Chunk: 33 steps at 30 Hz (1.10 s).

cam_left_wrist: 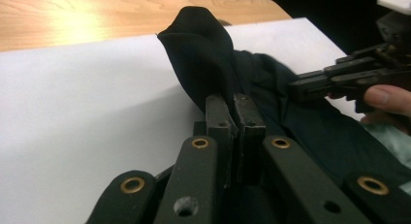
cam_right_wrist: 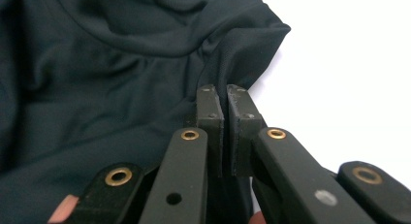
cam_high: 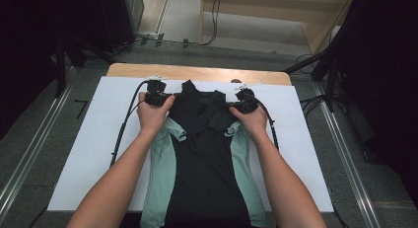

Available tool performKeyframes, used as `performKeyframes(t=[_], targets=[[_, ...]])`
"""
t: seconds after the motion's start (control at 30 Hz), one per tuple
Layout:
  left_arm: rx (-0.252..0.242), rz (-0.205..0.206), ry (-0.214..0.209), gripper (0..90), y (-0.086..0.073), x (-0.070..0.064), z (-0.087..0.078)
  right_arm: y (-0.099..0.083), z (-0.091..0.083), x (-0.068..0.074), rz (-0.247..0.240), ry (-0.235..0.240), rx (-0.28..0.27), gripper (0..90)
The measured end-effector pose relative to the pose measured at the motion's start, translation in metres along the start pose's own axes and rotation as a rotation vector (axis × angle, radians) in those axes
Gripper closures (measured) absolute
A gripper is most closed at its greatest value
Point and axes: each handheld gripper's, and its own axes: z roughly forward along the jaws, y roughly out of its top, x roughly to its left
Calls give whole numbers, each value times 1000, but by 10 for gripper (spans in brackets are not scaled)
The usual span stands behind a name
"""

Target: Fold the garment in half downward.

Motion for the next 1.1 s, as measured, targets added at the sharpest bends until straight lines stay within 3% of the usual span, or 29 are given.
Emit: performKeyframes(t=[0.37,0.57,0.8,0.87,0.97,1.1], targets=[[-38,7,20,878,22,2,-11,20,-34,7,-52,-47,-144,847],[-65,16,60,877,39,3,-15,35,-49,13,-88,-84,-215,851],[-127,23,96,877,68,2,-27,59,-66,21,-117,-117,-310,852],[-149,43,103,876,75,-1,-32,68,-72,24,-139,-125,-334,851],[-173,49,91,875,78,-3,-39,73,-80,30,-169,-133,-376,851],[-180,66,73,873,68,-5,-39,67,-78,35,-207,-139,-392,850]])
